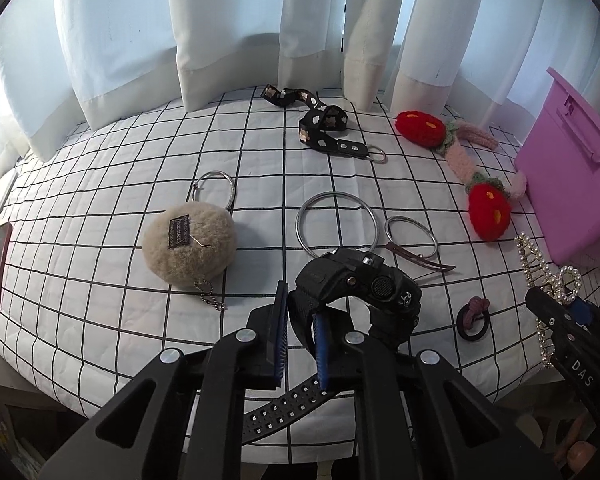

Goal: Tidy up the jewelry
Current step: 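Lift the watch with the left tool while the right tool carries the pearl clip over the pink tub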

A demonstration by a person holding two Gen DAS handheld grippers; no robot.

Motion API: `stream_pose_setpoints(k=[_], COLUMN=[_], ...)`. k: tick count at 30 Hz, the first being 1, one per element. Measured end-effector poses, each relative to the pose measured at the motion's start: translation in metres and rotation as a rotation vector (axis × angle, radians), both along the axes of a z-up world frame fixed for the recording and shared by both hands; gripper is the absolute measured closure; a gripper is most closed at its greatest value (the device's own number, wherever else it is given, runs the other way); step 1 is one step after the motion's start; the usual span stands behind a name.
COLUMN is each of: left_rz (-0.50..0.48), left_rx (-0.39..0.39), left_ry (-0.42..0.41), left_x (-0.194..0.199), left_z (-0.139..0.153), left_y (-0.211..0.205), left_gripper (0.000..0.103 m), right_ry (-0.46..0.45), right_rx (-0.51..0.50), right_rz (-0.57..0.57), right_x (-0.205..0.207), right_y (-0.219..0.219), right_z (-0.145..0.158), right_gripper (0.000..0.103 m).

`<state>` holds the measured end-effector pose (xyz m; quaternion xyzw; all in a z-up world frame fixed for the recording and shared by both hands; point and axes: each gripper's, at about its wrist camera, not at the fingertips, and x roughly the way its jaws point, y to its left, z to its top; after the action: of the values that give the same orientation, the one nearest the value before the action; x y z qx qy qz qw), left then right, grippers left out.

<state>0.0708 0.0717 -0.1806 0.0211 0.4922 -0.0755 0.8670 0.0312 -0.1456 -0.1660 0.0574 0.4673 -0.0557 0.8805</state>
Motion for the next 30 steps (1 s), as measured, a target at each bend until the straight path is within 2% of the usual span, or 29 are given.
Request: stream_pose_setpoints(k=[11,19,24,30], left_rz=[-0.097,-0.204,-0.253,-0.3], left_rx=[-0.04,-0.089,-0.126,-0.181], left_ry=[-0.11,-0.209,-0.236,-0.264], left_x=[0.005,0.005,0.007,0.01], left_z=[0.074,0.125,0.151,0.175], left_y=[-0.006,-0.03,-0.063,-0.132], left_gripper=[0.091,0.091,0.091,0.091], right_ry=[-0.124,-0.243,-0.303,-0.348], right_rx=[0.013,0.001,0.004,-0.02], right_rz=[-0.014,-0.07,-0.098,-0.129], right_x=[0.001,-0.008,-0.012,-0.01], right_y=[0.015,0.006,-0.024,-0.093], right_z=[0.073,0.127,0.162,0.193], right_gripper=[0.057,0.057,0.057,0.057])
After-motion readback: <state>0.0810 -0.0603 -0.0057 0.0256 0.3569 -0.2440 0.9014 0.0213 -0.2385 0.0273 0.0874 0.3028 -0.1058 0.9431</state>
